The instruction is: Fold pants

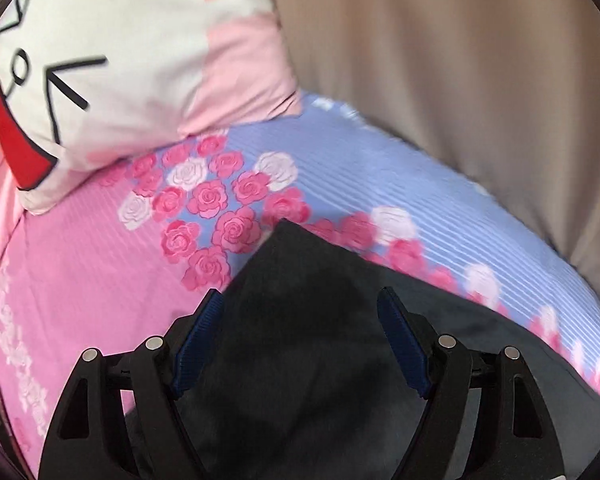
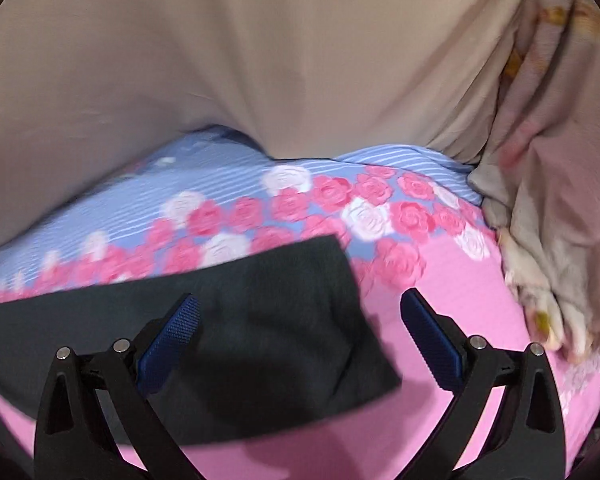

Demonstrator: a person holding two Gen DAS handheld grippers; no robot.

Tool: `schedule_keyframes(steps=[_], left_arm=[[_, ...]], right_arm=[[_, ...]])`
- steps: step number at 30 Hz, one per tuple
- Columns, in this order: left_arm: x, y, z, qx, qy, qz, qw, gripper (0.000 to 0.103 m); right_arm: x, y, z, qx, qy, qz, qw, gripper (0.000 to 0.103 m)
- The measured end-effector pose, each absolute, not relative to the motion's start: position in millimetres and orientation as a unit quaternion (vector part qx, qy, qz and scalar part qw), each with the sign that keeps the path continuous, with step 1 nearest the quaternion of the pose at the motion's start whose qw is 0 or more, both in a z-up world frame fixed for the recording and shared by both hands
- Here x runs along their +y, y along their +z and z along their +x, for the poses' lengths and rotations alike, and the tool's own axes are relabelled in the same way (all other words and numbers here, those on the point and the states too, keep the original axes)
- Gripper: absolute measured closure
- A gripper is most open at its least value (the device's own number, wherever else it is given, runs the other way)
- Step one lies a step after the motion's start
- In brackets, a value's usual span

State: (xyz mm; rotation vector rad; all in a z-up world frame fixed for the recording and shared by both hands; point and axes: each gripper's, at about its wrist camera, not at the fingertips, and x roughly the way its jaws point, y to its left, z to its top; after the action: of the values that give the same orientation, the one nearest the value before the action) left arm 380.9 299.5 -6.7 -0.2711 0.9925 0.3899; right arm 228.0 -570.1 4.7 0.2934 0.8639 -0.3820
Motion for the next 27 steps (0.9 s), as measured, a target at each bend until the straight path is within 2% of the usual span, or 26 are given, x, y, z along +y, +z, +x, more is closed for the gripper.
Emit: schedule_keyframes(steps=[4,5,6,7,8,9,10,15,20,24,27], left_arm=[[308.1,-23.9,395.8,0.47,0.201,-0.134,0.849,0.024],[307.0,-23.1,397.0,0.463,0.193,-0.134,0.855,0.034],[305.4,-21.1,397.1,0.457,0.181,-0.135,0.86,0.051],[303.6,-19.2,396.9,0.455,0.177,-0.134,0.862,0.062],[301.1,-15.1,395.2,0.452,0.174,-0.132,0.865,0.084],[299.2,-9.2,391.5,0.447,0.187,-0.118,0.867,0.094],[299.3,-5.5,388.4,0.446,0.177,-0.121,0.869,0.095],[305.7,43.8,329.3,0.388,0.129,-0.163,0.898,0.095],[295.9,95.8,266.4,0.358,0.095,-0.152,0.916,0.096],[292.5,121.0,199.5,0.334,0.068,-0.149,0.928,0.096],[301.8,115.2,155.6,0.346,0.07,-0.144,0.924,0.095]], right_arm=[[-566.3,-15.0,245.6,0.429,-0.177,0.147,0.874,0.005],[-562.5,-13.9,244.7,0.42,-0.168,0.146,0.88,0.015],[-558.0,-9.9,242.7,0.411,-0.151,0.147,0.887,0.037],[-555.5,-7.1,241.2,0.408,-0.146,0.147,0.889,0.052],[-553.3,-4.0,239.1,0.407,-0.121,0.162,0.891,0.09],[-549.4,0.9,235.0,0.402,-0.118,0.166,0.893,0.093],[-544.2,5.8,230.7,0.397,-0.122,0.157,0.896,0.093],[-528.1,49.1,177.1,0.337,-0.108,0.16,0.922,0.094],[-514.6,80.4,108.6,0.304,-0.101,0.142,0.937,0.094],[-507.1,86.2,46.9,0.286,-0.093,0.137,0.944,0.094],[-511.1,67.0,11.0,0.295,-0.091,0.14,0.941,0.094]])
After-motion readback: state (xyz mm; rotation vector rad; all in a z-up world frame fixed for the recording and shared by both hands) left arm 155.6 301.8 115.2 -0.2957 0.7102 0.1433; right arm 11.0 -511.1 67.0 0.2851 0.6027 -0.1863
